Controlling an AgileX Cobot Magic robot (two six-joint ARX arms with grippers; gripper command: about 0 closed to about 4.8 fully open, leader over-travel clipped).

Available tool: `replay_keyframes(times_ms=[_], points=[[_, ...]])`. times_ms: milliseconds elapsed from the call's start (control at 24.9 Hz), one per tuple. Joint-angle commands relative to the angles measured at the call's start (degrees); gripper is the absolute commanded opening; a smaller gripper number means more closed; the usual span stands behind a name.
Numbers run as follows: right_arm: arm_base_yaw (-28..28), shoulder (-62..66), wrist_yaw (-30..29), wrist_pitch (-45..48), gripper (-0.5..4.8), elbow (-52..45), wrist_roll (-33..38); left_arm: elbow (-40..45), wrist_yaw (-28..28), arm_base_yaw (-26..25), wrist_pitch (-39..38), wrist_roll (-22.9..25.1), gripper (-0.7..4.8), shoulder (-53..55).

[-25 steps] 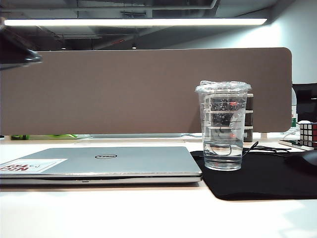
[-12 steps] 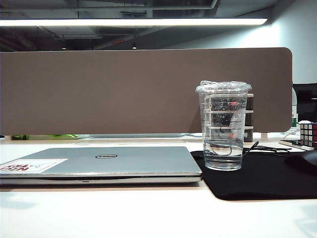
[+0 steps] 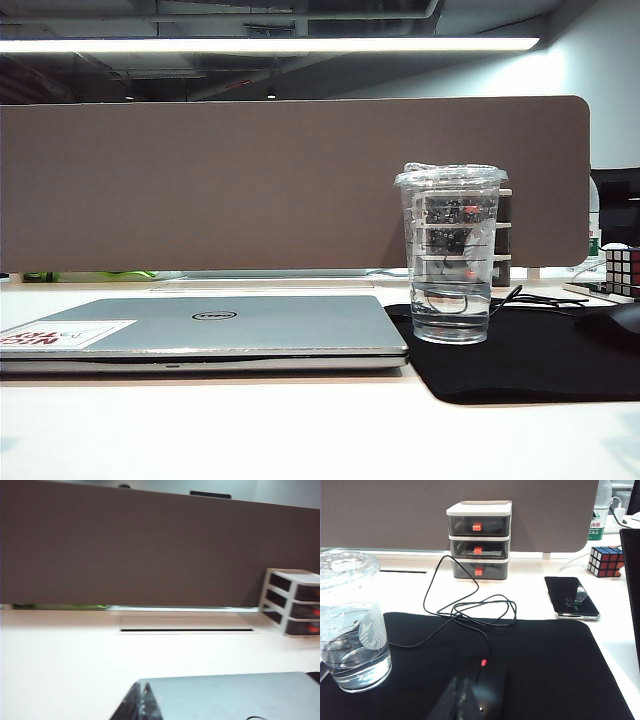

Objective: Pick up the coffee cup and place it on the right side of the laptop.

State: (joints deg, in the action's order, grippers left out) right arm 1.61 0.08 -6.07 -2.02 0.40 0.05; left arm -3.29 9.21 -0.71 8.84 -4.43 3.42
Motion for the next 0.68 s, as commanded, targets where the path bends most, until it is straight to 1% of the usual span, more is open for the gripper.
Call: replay_keyframes(times_ms=[40, 80, 120, 160, 281, 361, 561, 681], points=[[-0.02, -0.02, 1.18, 0.87, -0.02, -0.37, -0.09, -0.11, -5.7, -0.09, -6.71, 1.03, -0.05, -3.3], [-0.07, -0.07, 2.69, 0.92, -0.01, -0.37, -0.09, -0.07, -6.16, 0.02, -7.54, 1.05, -0.05, -3.13], [0.0, -0.13, 2.73, 1.03, -0.01, -0.37, -0.09, -0.07, -8.2, 0.0, -7.85, 1.07, -0.05, -3.19], [-0.04, -0.13, 2.73, 1.18, -0.01, -0.37, -0.09, -0.04, -11.43, 0.2, -8.39, 1.42, -0.05, -3.28], [-0.04, -0.13, 2.62, 1.84, -0.01, -0.37, -0.07, -0.02, -15.72, 0.22, -9.6, 1.46, -0.05, -3.28], [-0.02, -0.13, 2.51, 2.84, -0.01, -0.37, -0.07, 0.17, -15.8, 0.22, -9.86, 1.46, -0.04, -3.3], [-0.02, -0.13, 2.51, 4.31, -0.01, -0.37, -0.07, 0.31, -12.81, 0.22, -10.03, 2.47, -0.04, -3.28], [-0.02, -0.13, 2.49, 4.31, -0.01, -0.37, -0.07, 0.28, -12.87, 0.22, -10.08, 2.45, -0.04, -3.28]])
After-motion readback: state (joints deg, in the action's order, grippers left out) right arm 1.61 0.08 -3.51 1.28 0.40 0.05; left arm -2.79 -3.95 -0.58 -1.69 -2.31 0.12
